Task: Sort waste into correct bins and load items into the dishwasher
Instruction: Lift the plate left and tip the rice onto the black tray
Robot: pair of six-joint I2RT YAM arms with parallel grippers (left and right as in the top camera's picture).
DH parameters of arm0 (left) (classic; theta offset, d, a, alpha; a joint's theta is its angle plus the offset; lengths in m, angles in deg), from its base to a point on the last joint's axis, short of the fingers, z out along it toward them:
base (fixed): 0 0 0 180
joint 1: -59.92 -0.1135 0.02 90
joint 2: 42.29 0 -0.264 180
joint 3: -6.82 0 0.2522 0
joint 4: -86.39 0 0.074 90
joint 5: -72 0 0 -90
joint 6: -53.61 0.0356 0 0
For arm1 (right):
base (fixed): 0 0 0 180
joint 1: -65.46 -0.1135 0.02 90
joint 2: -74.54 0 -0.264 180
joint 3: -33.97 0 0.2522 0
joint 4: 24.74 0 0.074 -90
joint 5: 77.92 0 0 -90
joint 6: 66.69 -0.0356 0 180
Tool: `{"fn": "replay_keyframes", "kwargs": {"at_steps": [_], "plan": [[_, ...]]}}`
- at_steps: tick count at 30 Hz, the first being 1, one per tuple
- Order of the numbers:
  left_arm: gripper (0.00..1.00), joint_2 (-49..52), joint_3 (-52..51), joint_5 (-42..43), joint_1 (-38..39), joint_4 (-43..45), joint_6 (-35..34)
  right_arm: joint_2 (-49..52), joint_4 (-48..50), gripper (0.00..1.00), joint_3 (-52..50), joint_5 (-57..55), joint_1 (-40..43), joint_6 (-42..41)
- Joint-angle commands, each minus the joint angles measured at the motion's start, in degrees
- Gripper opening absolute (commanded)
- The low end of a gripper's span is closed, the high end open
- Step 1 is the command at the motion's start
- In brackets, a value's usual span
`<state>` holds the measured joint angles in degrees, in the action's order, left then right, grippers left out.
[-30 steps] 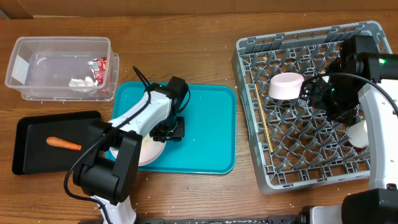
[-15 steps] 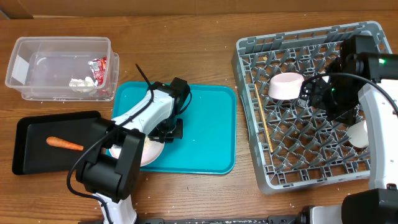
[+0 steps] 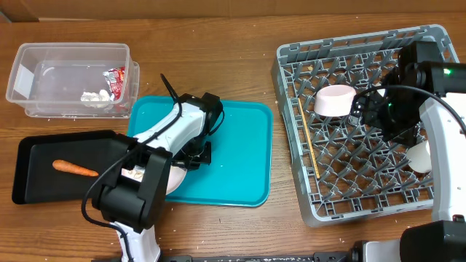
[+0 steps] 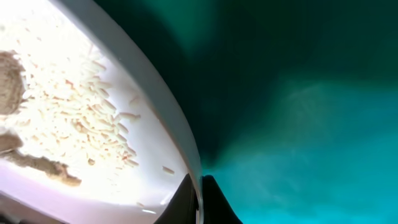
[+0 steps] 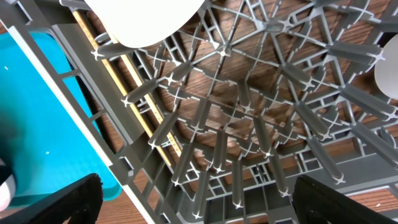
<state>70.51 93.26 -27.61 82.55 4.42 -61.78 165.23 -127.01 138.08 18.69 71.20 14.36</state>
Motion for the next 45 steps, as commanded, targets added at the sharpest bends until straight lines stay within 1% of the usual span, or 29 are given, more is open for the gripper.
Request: {"fn": "replay_keyframes", "kwargs": {"at_steps": [1,11,18,22,26,31,40,45], "plan": [[0.04,0.4,4.9,-2.8,-0.4,-2.5,-1.7,-0.7,0.3,1.00,0.0,-0.1,0.1,0.5],[0.04,0.4,16.4,-4.3,-0.5,-11.2,-1.8,-0.7,-0.4,1.00,0.0,-0.1,0.1,0.5],[0.04,0.4,20.9,-5.9,-1.1,-15.9,-1.9,-0.7,-0.6,1.00,0.0,-0.1,0.1,0.5],[0.04,0.1,22.8,-4.9,-3.5,-17.7,-1.6,-0.7,-0.6,1.00,0.0,-0.2,0.1,0.5],[0.04,-1.2,23.4,-1.4,-7.1,-17.4,1.9,-0.7,-0.6,1.00,0.0,-0.2,0.1,0.5],[0.04,-3.6,23.4,-0.2,-12.7,-17.2,5.1,-0.7,-0.6,1.00,0.0,-0.1,0.1,1.1],[0.04,-7.3,23.4,13.1,-22.5,-17.1,16.8,-0.7,-0.6,1.00,0.0,-0.2,0.1,1.4],[0.04,-8.4,23.4,18.6,-27.8,-17.6,20.8,-0.7,-1.1,1.00,0.0,-0.2,0.1,1.5]]}}
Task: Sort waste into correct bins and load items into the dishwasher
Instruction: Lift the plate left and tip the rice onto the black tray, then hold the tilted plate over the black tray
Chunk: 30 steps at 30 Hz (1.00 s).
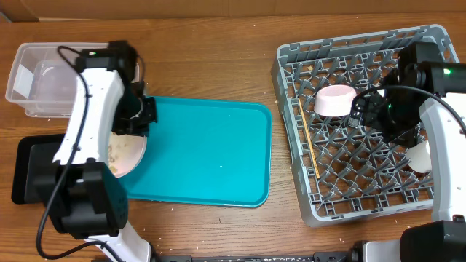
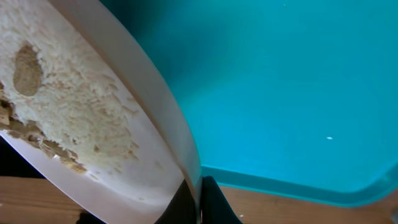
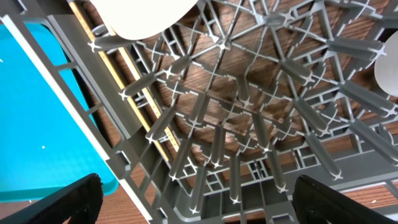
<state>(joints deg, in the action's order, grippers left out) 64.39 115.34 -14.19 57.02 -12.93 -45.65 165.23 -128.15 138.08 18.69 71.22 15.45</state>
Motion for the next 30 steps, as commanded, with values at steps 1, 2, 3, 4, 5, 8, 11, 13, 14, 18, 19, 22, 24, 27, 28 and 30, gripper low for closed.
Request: {"fn": "replay_keyframes", "kwargs": {"at_steps": [1,2,3,4,5,8,11,13,14,18,19,22,24,27,28,30], "plan": [[0.04,-2.3,1.3,6.1,-3.6,-0.6,5.4,-0.7,0.0,1.00,0.0,-0.2,0.1,0.4],[0.04,-2.3,1.3,6.8,-4.6,-0.8,6.2,-0.7,-0.1,1.00,0.0,-0.2,0.0,0.4],[0.04,-2.3,1.3,7.2,-5.4,-1.0,6.6,-0.7,-0.1,1.00,0.0,-0.2,0.0,0.4],[0.04,-2.3,1.3,8.1,-6.6,-1.2,7.3,-0.7,-0.2,1.00,0.0,-0.2,0.1,0.4],[0.04,-2.3,1.3,9.1,-7.5,-1.4,7.9,-0.7,-0.3,1.00,0.0,-0.2,0.0,0.4],[0.04,-2.3,1.3,13.4,-10.3,-2.1,10.8,-0.7,-0.4,1.00,0.0,-0.2,0.0,0.4],[0.04,-2.3,1.3,17.5,-13.1,-3.3,13.9,-0.7,-0.5,1.00,0.0,-0.2,0.0,0.4],[0.04,-2.3,1.3,19.5,-15.1,-4.0,15.0,-0.7,-0.5,1.00,0.0,-0.2,0.0,0.4],[0.04,-2.3,1.3,20.7,-16.1,-4.3,15.8,-0.7,-0.5,1.00,0.0,-0.2,0.0,0.4],[0.04,-2.3,1.3,23.6,-20.3,-5.4,17.0,-0.7,-0.5,1.00,0.0,-0.2,0.0,0.4],[0.04,-2.3,1.3,24.2,-21.3,-5.7,17.2,-0.7,-0.5,1.00,0.0,-0.2,0.0,0.4],[0.04,-2.3,1.3,28.3,-24.0,-6.5,19.6,-0.7,-0.5,1.00,0.0,-0.2,0.1,0.4],[0.04,-2.3,1.3,30.9,-25.6,-7.0,21.4,-0.7,-0.5,1.00,0.0,-0.2,0.0,0.4],[0.04,-2.3,1.3,32.5,-27.7,-7.2,22.5,-0.7,-0.6,1.00,0.0,-0.2,0.0,0.4],[0.04,-2.3,1.3,32.7,-28.5,-7.3,22.6,-0.7,-0.7,1.00,0.0,-0.2,0.0,0.4],[0.04,-2.3,1.3,34.0,-29.7,-7.4,23.6,-0.7,-0.7,1.00,0.0,-0.2,0.0,0.4]]}}
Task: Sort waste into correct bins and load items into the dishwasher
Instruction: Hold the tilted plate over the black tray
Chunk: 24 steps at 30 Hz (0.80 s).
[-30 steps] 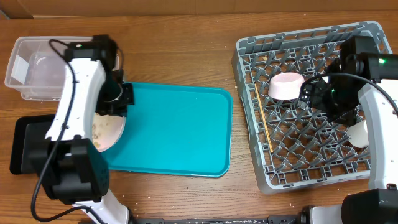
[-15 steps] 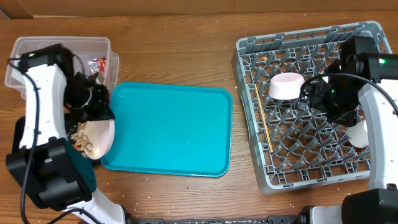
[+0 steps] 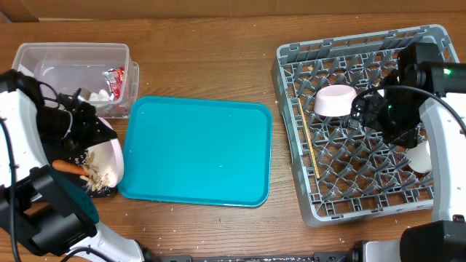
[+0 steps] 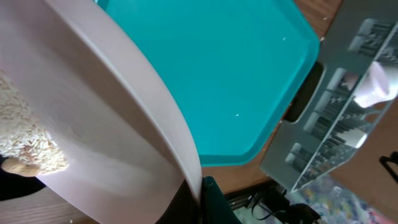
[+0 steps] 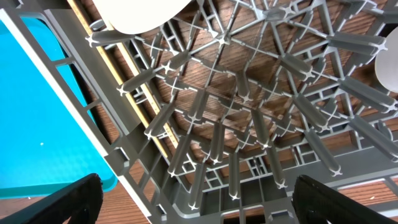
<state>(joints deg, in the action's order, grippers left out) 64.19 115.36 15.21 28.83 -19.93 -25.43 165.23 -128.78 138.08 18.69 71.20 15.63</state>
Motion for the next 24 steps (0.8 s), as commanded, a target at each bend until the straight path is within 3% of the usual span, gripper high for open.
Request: {"fn": "replay_keyframes", "kwargs": {"at_steps": [1,10,24], "plan": [[0.04,-2.1,1.2,5.4,-2.0,-0.5,4.0,-0.7,-0.1,1.00,0.0,-0.2,0.1,0.3],[0.04,-2.1,1.2,15.0,-7.5,-3.0,11.3,-0.7,-0.1,1.00,0.0,-0.2,0.1,0.3],[0.04,-2.2,1.2,17.5,-12.8,-4.2,12.6,-0.7,-0.1,1.00,0.0,-0.2,0.1,0.3]]}}
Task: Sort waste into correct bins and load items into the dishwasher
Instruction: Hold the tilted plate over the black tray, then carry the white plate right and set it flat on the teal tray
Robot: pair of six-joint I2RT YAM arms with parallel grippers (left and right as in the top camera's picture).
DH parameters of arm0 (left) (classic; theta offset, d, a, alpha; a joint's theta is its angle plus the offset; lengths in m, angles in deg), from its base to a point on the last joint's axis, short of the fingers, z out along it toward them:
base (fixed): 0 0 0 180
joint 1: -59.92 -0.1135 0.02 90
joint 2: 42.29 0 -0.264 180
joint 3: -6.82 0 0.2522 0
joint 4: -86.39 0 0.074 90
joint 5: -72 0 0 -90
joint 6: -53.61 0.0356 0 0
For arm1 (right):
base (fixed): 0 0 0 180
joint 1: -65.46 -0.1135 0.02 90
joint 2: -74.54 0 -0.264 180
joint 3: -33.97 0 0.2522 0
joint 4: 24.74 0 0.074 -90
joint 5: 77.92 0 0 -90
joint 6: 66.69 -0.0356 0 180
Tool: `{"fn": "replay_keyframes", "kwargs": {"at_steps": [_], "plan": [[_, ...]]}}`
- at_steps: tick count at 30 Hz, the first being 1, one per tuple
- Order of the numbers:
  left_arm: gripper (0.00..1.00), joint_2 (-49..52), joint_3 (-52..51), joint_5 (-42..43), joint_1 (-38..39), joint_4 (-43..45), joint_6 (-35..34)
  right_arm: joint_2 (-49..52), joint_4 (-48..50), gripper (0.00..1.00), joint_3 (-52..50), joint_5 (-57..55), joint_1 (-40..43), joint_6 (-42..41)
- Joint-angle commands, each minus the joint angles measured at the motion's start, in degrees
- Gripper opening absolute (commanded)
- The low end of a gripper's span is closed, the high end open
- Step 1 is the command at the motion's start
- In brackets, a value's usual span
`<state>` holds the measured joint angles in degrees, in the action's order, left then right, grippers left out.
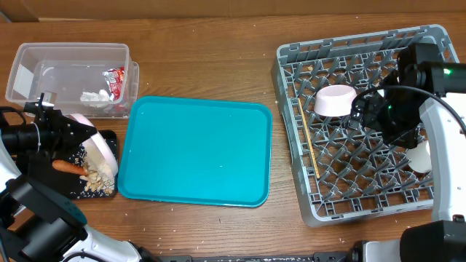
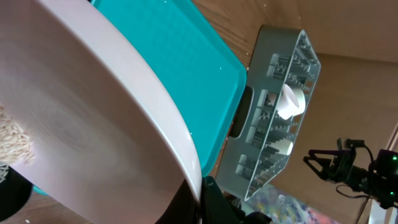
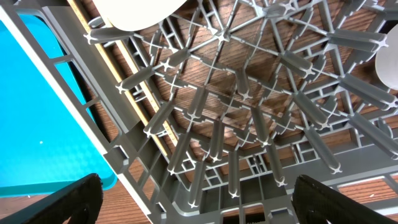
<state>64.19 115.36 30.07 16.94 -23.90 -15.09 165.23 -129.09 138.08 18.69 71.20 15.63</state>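
A white plate [image 1: 100, 151] stands tipped almost on edge over the black bin [image 1: 44, 156], with my left gripper [image 1: 81, 137] shut on its rim. In the left wrist view the plate [image 2: 93, 118] fills the left side, a little rice [image 2: 9, 142] clings to it, and my left gripper [image 2: 200, 198] pinches the rim. A carrot [image 1: 69, 167] and spilled rice and crumbs [image 1: 98, 182] lie in the bin. My right gripper [image 3: 202, 205] hangs open over the grey dish rack [image 1: 291, 109], nothing between its fingers.
A clear bin [image 1: 73, 54] with wrappers sits at the back left. The teal tray [image 1: 196, 149] lies in the middle. The rack holds a white bowl [image 1: 335, 100], a white cup [image 1: 421, 156] and a chopstick [image 1: 306, 142].
The left arm has moved further left and the plate is tipped steeper, nearly on edge. Less rice shows on the plate. The right arm has not moved.
My left gripper was shut on the rim of the plate of rice lying on the teal tray. Then it held the plate at the tray's left edge, then tilted over the black bin. Now the plate stands nearly on edge and food lies in the bin.
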Motion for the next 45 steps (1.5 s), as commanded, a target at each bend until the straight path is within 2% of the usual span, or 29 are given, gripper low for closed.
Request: {"fn": "replay_keyframes", "kwargs": {"at_steps": [1,4,5,7,8,9,10,12,13,15,17,19,20,22,24,26,33,38,42,45], "plan": [[0.04,-2.2,1.2,2.6,-1.1,0.4,2.4,-0.7,0.2,1.00,0.0,-0.2,0.1,0.3],[0.04,-2.2,1.2,4.0,-1.9,1.5,1.9,-0.7,0.2,1.00,0.0,-0.2,0.1,0.3],[0.04,-2.1,1.2,4.0,-2.1,1.4,-0.5,-0.7,0.2,1.00,0.0,-0.2,0.1,0.3],[0.04,-2.0,1.2,5.1,-2.4,1.5,2.4,-0.7,0.2,1.00,0.0,-0.2,0.1,0.3],[0.04,-1.9,1.2,5.6,-2.4,1.0,1.2,-0.7,0.2,1.00,0.0,-0.2,0.1,0.3],[0.04,-2.0,1.1,8.1,-2.4,-0.3,4.8,-0.7,0.2,1.00,0.0,-0.2,0.1,0.3],[0.04,-2.1,1.1,8.1,-2.4,0.7,5.5,-0.7,0.2,1.00,0.0,-0.2,0.1,0.3],[0.04,-1.8,1.1,6.8,-2.4,1.2,1.0,-0.7,0.2,1.00,0.0,-0.3,0.1,0.5],[0.04,-1.8,1.1,6.8,-2.4,1.2,2.9,-0.7,0.2,1.00,0.0,-0.6,0.1,0.5],[0.04,-1.8,1.1,5.5,-2.4,1.6,-0.7,-0.7,0.2,1.00,0.0,-0.6,0.1,0.5],[0.04,-2.0,1.1,6.6,-2.4,1.1,3.7,-0.7,0.2,1.00,0.0,-0.6,0.1,0.5],[0.04,-1.9,1.1,6.7,-2.4,0.1,0.8,-0.7,0.2,1.00,0.0,-0.6,0.1,0.5],[0.04,-2.0,1.1,7.4,-2.4,-0.3,4.1,-0.7,0.2,1.00,0.0,-0.6,0.1,0.5],[0.04,-1.9,1.1,6.2,-2.4,0.4,0.8,-0.7,0.2,1.00,0.0,-0.6,0.1,0.5],[0.04,-2.0,1.1,6.4,-2.4,0.3,3.7,-0.7,0.2,1.00,0.0,-0.6,0.1,0.5],[0.04,-1.9,1.1,5.9,-2.4,0.5,1.2,-0.7,0.2,1.00,0.0,-0.6,0.1,0.5],[0.04,-2.5,1.1,5.6,-1.5,-0.3,0.9,-0.7,0.1,1.00,0.0,-0.6,0.1,0.7],[0.04,-6.2,1.1,5.4,6.2,-0.3,1.5,-0.7,0.0,1.00,0.0,-0.6,0.1,0.7],[0.04,-8.8,1.1,3.7,17.7,0.5,2.1,-0.7,0.0,1.00,0.0,-0.6,0.1,0.7],[0.04,-9.0,1.1,0.6,27.7,4.6,-1.0,-0.7,-0.2,1.00,0.0,-0.6,0.1,0.7]]}}
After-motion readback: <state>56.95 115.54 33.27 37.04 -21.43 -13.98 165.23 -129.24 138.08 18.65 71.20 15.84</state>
